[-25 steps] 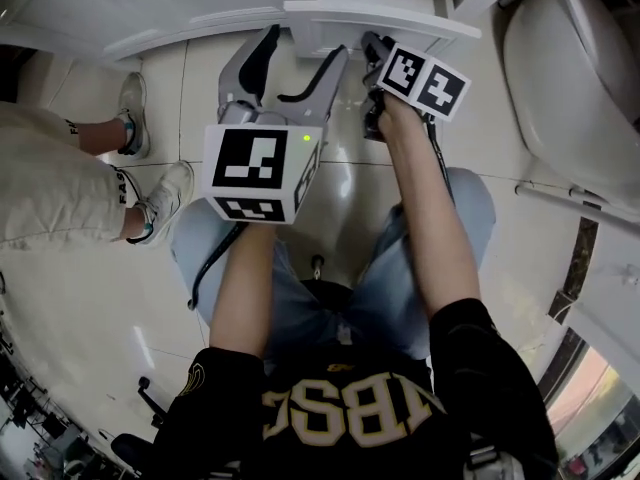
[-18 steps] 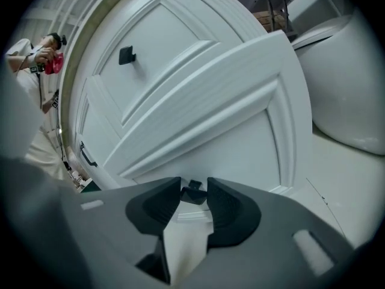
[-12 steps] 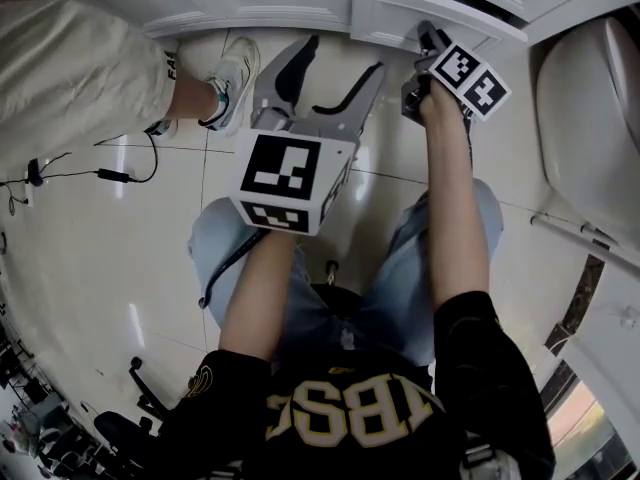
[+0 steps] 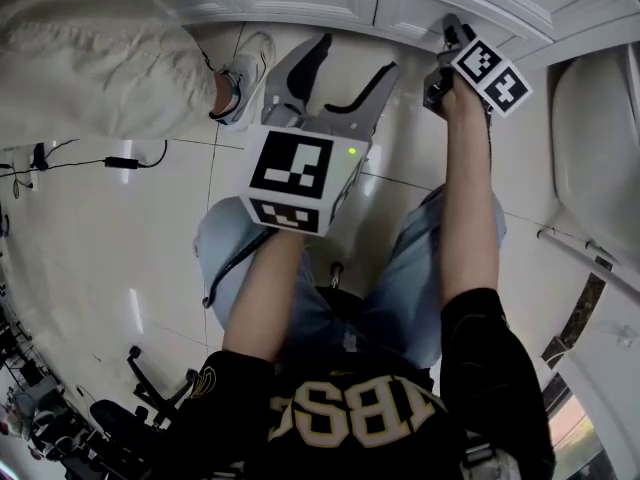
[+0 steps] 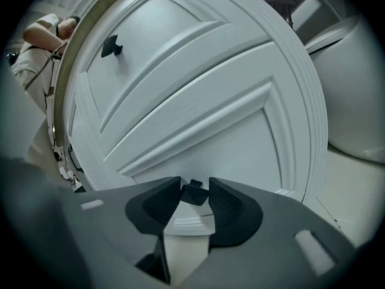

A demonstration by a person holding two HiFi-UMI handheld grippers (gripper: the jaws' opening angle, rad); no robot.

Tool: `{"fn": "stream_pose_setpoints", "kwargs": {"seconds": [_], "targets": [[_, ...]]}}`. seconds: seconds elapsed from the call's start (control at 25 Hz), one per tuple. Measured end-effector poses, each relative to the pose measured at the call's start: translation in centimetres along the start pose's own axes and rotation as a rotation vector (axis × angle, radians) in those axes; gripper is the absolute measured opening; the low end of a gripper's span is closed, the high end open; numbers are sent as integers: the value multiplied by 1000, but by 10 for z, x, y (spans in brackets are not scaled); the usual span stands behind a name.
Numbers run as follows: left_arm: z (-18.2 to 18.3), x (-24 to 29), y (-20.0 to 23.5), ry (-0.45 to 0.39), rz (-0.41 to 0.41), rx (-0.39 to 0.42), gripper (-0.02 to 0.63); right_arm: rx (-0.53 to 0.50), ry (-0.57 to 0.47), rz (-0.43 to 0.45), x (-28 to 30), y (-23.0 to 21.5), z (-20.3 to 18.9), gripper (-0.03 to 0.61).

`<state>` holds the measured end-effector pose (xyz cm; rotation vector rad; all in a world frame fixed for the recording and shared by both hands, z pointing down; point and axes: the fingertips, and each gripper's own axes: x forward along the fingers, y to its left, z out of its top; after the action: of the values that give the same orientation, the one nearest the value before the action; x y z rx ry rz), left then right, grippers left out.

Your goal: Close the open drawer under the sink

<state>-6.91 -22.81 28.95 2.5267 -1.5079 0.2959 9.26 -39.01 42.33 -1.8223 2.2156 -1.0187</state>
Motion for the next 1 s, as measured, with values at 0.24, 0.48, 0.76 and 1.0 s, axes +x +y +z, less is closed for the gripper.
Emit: {"fn": "stream_pose_setpoints", "kwargs": {"seconds": [0.24,0.48,0.76,1.0], "targets": [[2,3,10,-2,-7,-13,308,-95,82,-8,6,9,-7,147],[6,6,23,-29,-9,-10,308,191,93,160,-3,28,-9,255],[10,3,21,-66,-9,-13,308,-18,150,265,-61,51,-5,242],[23,-9,-5,-104,-55,23,308,-184,80,298,-127,81,8,242]]}}
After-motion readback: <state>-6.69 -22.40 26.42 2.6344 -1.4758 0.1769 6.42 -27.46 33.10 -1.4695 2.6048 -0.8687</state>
